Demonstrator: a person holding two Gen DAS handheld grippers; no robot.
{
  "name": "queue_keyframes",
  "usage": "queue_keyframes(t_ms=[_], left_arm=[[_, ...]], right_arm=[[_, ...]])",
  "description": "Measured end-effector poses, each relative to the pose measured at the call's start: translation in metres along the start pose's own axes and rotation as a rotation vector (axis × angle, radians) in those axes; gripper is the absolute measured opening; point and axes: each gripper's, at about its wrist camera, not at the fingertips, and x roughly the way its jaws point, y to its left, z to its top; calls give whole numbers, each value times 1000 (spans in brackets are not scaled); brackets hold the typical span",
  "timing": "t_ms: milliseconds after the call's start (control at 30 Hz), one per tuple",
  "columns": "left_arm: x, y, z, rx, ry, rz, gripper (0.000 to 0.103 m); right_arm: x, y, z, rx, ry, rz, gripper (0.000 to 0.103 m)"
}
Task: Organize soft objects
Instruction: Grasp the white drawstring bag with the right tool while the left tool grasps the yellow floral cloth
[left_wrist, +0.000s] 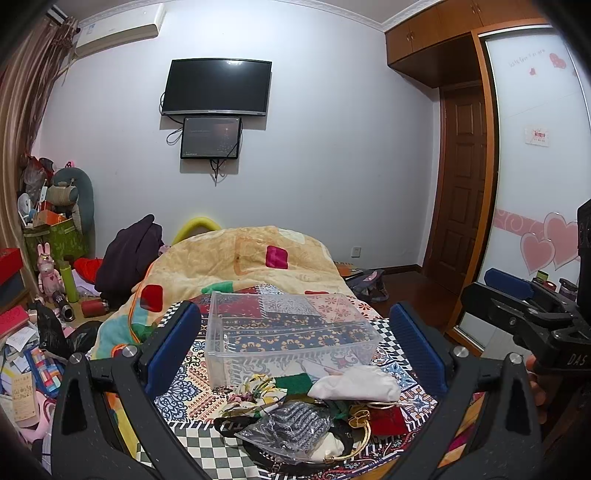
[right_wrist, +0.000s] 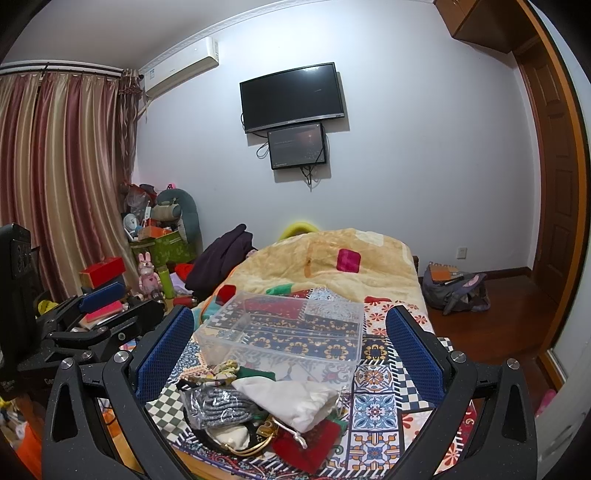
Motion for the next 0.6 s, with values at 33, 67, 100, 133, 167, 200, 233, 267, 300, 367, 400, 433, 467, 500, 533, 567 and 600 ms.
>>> queue_keyframes(t_ms=[33, 67, 100, 133, 167, 200, 233, 267, 300, 367, 400, 433, 467, 500, 533, 567, 600], left_arm=[[0, 0, 0, -2, 1, 0, 103], [0, 0, -1, -2, 3, 0, 103], [0, 0, -1, -3, 5, -1, 103], [1, 1, 0, -4, 7, -1, 103], [2, 2, -1, -5, 11, -3, 103], [2, 3, -1, -6, 14, -5, 103], [4, 4, -3, -8, 24, -8, 103], [6, 5, -4, -11, 33, -8, 103], [8, 8, -5, -15, 40, -6, 103], [15, 14, -10, -33, 71, -10, 103], [18, 17, -11, -41, 84, -16, 100], [23, 21, -15, -54, 105, -20, 96], [27, 23, -17, -60, 125, -23, 87], [30, 25, -20, -64, 143, -24, 82], [35, 28, -23, -73, 165, -24, 81], [39, 31, -26, -82, 179, -25, 80], [42, 33, -29, -88, 191, -22, 78]], right_arm=[[0, 0, 0, 0, 0, 0, 103], [0, 1, 0, -1, 1, 0, 103], [0, 1, -1, -1, 2, 0, 103], [1, 1, -1, -1, 2, -1, 103], [1, 0, -1, -1, 4, 2, 103], [2, 1, -1, -2, 13, 12, 103], [3, 0, -2, -4, 28, 27, 103], [6, -2, -3, -2, 39, 33, 103], [8, -3, -4, 0, 43, 28, 103], [12, -4, -7, 2, 58, 25, 103], [16, -5, -9, 9, 71, 31, 103], [18, -6, -10, 14, 83, 37, 102], [22, -8, -12, 19, 98, 43, 99], [25, -9, -14, 22, 114, 46, 93], [29, -10, -16, 23, 132, 49, 89], [33, -10, -19, 25, 152, 54, 84], [39, -11, -23, 29, 176, 62, 79]])
